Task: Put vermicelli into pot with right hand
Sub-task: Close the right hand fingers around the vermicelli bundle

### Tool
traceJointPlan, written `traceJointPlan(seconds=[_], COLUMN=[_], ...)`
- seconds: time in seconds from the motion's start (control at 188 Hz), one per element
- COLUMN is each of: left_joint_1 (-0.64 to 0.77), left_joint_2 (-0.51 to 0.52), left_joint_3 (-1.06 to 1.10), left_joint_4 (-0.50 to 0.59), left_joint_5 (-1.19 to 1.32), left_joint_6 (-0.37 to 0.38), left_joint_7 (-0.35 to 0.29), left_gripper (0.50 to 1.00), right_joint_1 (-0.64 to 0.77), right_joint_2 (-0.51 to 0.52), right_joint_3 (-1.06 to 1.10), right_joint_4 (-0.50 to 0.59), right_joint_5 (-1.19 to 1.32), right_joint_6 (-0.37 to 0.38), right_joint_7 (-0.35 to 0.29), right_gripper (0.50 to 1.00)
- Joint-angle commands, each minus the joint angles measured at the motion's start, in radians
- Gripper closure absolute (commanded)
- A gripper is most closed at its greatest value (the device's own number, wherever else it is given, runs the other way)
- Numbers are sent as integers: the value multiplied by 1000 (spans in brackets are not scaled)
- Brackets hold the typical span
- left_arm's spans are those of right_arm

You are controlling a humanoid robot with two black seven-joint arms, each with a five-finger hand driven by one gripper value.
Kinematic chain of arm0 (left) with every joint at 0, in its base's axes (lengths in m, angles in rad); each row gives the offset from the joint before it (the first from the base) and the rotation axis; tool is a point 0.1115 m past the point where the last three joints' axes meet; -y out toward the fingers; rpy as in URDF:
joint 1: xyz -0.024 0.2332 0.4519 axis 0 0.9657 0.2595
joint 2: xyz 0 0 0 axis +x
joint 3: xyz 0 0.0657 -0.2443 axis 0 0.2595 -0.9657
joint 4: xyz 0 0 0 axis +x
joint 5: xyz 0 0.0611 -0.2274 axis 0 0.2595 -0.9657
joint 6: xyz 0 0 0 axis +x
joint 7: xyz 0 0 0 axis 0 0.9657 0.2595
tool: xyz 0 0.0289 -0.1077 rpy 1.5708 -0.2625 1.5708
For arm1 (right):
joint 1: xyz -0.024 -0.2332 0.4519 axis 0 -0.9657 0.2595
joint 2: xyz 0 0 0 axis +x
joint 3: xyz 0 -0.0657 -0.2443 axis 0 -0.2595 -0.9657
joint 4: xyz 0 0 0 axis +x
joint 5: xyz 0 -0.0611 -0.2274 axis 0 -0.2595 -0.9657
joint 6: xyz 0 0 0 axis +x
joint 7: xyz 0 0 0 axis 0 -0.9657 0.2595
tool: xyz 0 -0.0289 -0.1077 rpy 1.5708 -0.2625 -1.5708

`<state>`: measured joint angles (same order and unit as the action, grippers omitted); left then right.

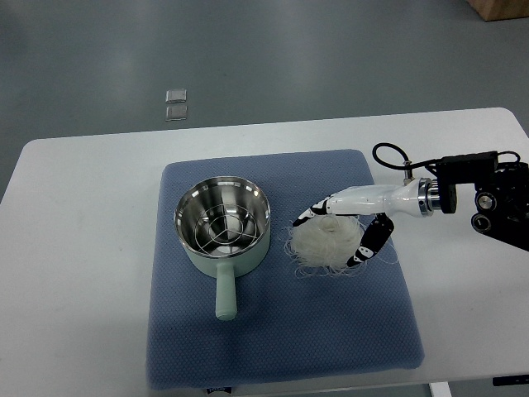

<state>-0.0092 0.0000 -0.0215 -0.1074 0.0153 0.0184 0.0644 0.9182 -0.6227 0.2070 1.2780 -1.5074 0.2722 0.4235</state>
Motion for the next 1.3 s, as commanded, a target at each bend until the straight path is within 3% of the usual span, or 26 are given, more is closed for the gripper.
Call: traceJointPlan(seconds=[0.0, 0.547, 0.77, 0.951, 1.174, 1.296], left_joint_1=[0, 0, 0, 0, 0, 0], left_joint_2=[0, 0, 0, 0, 0, 0], left_joint_3=[0, 0, 0, 0, 0, 0], left_joint_4=[0, 0, 0, 0, 0, 0], left_joint_5=[0, 0, 0, 0, 0, 0], left_joint_6=[0, 0, 0, 0, 0, 0], left_joint_7=[0, 0, 0, 0, 0, 0], left_gripper=[500, 500, 500, 500, 500, 500], right_joint_1=[-18, -78, -82, -87, -91, -91], right_joint_2=[14, 63, 75, 83, 87, 90], right_joint_3=[0, 0, 2, 14, 12, 14], right_joint_4=[-17, -115, -117, -143, -149, -149], right_joint_5=[-7, -8, -8, -7, -7, -7], right_joint_6=[-21, -122, -126, -128, -126, -126], right_joint_7=[0, -2, -2, -3, -5, -5], right_gripper=[587, 591, 656, 673, 844, 910])
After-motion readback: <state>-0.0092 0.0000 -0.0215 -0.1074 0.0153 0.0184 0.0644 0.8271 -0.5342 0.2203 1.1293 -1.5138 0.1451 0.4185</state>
